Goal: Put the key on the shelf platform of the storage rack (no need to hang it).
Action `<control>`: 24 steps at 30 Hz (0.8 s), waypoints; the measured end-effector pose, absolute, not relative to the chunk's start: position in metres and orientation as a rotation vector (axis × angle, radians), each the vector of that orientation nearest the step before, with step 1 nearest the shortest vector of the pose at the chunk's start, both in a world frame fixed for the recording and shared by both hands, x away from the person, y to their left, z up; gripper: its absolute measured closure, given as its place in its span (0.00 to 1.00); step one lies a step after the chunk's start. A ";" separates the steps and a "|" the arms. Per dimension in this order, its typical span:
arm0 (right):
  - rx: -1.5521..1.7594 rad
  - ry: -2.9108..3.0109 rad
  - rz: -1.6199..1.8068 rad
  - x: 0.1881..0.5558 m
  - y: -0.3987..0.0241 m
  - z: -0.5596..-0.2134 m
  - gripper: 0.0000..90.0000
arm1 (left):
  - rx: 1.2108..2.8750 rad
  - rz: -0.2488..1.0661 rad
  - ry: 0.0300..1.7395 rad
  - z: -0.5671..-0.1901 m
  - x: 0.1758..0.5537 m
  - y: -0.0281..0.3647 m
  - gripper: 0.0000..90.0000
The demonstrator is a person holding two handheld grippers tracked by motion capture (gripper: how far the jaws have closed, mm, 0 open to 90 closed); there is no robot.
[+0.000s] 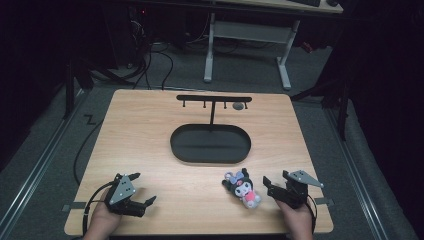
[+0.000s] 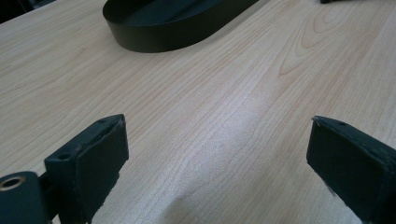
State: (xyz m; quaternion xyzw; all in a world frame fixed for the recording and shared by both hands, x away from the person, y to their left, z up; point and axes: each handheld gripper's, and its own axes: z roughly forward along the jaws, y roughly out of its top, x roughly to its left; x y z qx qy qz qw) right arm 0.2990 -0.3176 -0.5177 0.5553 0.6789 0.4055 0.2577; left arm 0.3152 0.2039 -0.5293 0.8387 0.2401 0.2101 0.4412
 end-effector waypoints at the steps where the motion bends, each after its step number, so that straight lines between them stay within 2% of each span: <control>1: 1.504 1.843 1.099 0.299 -0.317 -0.517 0.17 | 2.082 0.522 0.596 -0.529 0.315 0.204 0.07; 24: 1.445 1.977 0.949 0.302 -0.305 -0.508 0.16 | 2.084 0.518 0.593 -0.529 0.315 0.205 0.08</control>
